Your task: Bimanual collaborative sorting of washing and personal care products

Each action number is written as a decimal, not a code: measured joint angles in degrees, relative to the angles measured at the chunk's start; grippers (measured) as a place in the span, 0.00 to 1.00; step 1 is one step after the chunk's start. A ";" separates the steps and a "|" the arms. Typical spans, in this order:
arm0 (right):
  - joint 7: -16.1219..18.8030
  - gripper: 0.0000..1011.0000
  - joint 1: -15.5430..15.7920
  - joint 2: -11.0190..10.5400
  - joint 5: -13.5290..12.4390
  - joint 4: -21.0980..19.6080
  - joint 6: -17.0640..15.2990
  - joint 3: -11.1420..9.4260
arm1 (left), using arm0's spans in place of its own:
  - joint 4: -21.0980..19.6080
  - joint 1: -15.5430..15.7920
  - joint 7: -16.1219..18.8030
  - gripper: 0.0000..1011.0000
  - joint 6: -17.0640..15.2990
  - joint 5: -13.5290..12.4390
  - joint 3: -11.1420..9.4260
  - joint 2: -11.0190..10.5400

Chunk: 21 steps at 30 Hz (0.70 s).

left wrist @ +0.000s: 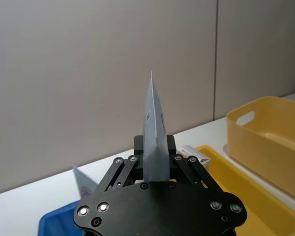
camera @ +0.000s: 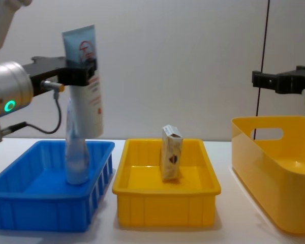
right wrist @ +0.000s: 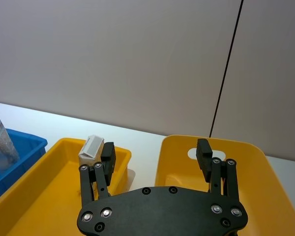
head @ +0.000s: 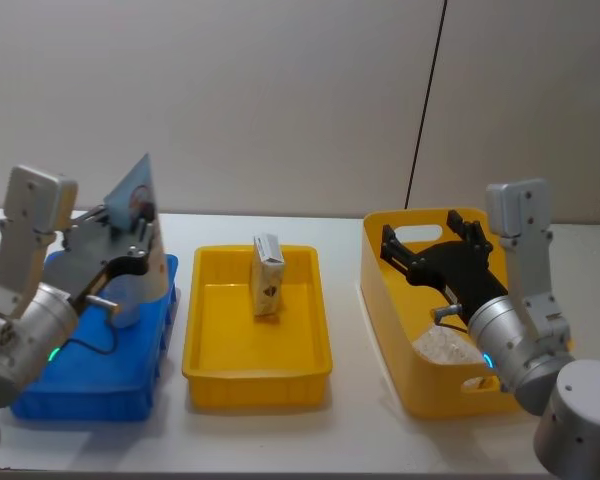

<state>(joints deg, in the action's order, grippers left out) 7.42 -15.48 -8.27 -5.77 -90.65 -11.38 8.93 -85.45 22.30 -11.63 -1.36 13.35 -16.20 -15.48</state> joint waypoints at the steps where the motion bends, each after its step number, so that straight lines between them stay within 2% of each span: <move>1: 0.00 0.99 0.00 0.00 0.00 0.00 0.00 0.00 | 0.00 0.23 -0.57 0.20 0.00 0.17 -0.22 0.20; 21: 0.00 0.99 0.00 0.00 0.00 0.00 0.00 0.00 | 3.43 4.72 -8.48 0.20 2.14 2.55 -4.69 3.43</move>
<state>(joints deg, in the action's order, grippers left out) 7.42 -15.48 -8.27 -5.78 -90.64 -11.38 8.93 -82.02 27.02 -20.10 0.77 15.90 -20.90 -12.05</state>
